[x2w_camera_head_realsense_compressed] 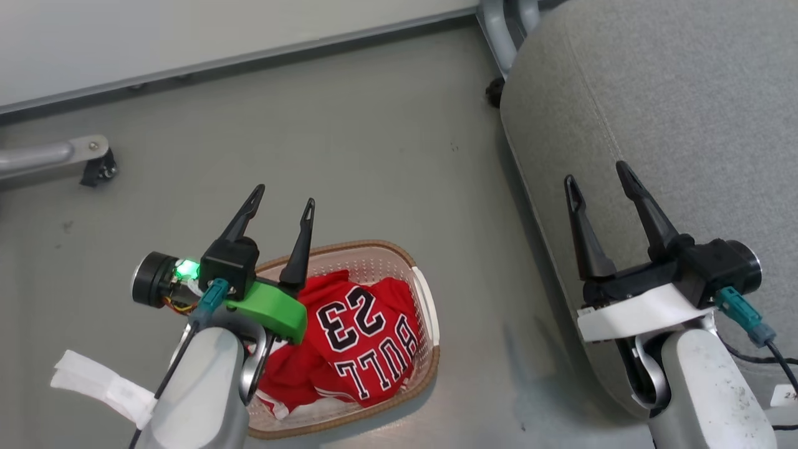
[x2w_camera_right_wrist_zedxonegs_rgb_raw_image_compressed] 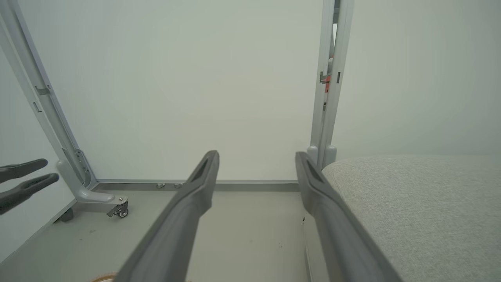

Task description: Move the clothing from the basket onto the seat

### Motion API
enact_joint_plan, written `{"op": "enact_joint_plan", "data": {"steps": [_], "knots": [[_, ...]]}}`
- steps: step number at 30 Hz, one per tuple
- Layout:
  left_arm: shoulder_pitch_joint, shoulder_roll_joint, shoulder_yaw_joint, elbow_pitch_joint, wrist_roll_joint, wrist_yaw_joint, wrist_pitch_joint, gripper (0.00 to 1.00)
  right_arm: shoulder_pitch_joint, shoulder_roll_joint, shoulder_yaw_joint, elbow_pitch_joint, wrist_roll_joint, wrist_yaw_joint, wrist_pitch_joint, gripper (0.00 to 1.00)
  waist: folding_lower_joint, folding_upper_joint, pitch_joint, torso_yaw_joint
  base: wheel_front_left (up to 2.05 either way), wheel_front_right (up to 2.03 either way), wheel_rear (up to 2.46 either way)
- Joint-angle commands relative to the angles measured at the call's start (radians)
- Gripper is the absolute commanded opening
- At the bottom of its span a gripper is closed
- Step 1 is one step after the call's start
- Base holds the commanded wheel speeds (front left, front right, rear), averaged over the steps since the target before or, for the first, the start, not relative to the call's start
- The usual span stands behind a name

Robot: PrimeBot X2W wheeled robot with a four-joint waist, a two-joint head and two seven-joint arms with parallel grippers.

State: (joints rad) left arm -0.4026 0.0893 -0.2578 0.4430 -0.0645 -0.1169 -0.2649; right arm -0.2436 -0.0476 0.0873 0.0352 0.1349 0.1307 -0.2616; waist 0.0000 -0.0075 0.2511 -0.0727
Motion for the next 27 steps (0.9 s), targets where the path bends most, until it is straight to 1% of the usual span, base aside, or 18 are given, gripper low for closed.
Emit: {"op": "enact_joint_plan", "data": {"steps": [1,10,27], "knots": [[-0.036,0.012,-0.006,0.018,0.001,-0.006,0.001,1.0,-0.025,-0.002,0.003,-0.01,0.0,0.0,-0.003,1.0,0.0,0.0075,0.098,-0.074,0.0,0.0,0.0],[-0.167,0.059,-0.076,0.196,0.006,-0.013,0.001,1.0,-0.12,-0.002,0.028,-0.056,0.02,0.0,-0.003,1.0,0.0,0.0075,0.247,-0.141,0.0,0.0,0.0],[-0.359,0.125,-0.221,0.507,-0.045,-0.014,0.001,1.0,-0.214,-0.002,0.056,-0.107,0.044,0.0,-0.003,1.0,0.0,0.0075,0.467,-0.204,0.0,0.0,0.0]]}}
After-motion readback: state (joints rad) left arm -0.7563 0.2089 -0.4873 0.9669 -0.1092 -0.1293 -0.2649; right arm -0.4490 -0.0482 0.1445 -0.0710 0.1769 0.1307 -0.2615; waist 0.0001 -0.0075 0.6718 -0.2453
